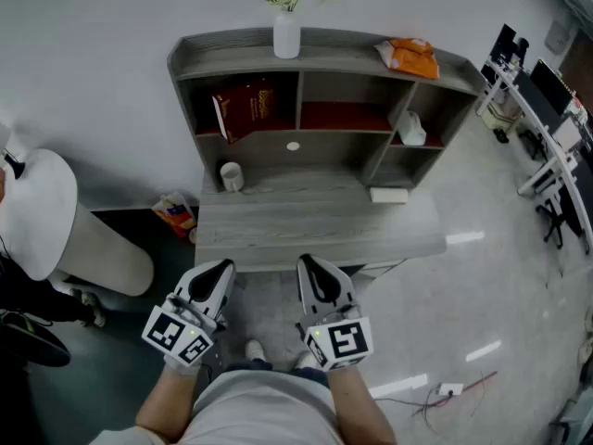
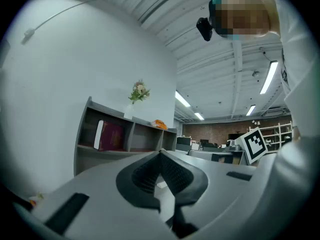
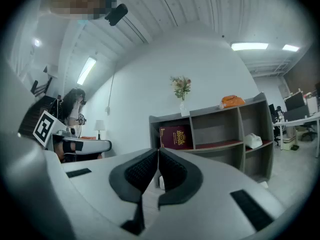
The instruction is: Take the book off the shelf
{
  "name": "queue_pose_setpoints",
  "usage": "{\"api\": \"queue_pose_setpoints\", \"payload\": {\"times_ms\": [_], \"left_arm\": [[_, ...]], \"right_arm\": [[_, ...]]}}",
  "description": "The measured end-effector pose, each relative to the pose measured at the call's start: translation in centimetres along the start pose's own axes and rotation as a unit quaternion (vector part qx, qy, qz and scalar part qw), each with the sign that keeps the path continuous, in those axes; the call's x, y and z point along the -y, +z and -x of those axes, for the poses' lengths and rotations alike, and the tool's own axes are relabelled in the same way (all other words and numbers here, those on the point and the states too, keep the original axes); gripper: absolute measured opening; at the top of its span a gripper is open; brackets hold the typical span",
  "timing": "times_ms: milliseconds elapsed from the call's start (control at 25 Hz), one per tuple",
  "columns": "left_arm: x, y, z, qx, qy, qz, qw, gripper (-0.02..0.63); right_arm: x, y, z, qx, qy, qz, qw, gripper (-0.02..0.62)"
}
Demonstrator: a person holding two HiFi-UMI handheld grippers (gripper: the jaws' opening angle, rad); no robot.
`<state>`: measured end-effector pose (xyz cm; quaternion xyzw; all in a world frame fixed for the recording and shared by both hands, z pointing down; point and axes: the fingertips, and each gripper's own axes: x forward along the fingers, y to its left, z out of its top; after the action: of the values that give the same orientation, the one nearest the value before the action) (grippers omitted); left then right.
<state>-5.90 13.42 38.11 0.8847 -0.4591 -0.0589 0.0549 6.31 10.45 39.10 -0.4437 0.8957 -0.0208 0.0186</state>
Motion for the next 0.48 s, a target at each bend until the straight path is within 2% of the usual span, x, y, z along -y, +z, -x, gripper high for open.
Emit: {"api": "queue_pose_setpoints", "payload": {"times_ms": [240, 360, 480], "left_arm": [[-2.0, 0.2, 0.7, -0.003, -0.007, 0.002, 1.0000, 0.015], [-3.5, 0.2, 1.3, -0.004, -0.016, 0.007, 0.9998, 0.015], [-5.3, 0.0, 2.0, -0.005, -0.026, 0.017, 0.9995, 0.015]], "right_arm": [[-1.1, 0.2, -1.5, 0.005, -0.013, -0.010, 1.000, 0.021], [-1.3, 0.0, -2.2, 0.010, -0.031, -0.031, 0.999, 0.021], [-1.8, -0.4, -3.0, 0.008, -0.052, -0.029, 0.998, 0.021]]}}
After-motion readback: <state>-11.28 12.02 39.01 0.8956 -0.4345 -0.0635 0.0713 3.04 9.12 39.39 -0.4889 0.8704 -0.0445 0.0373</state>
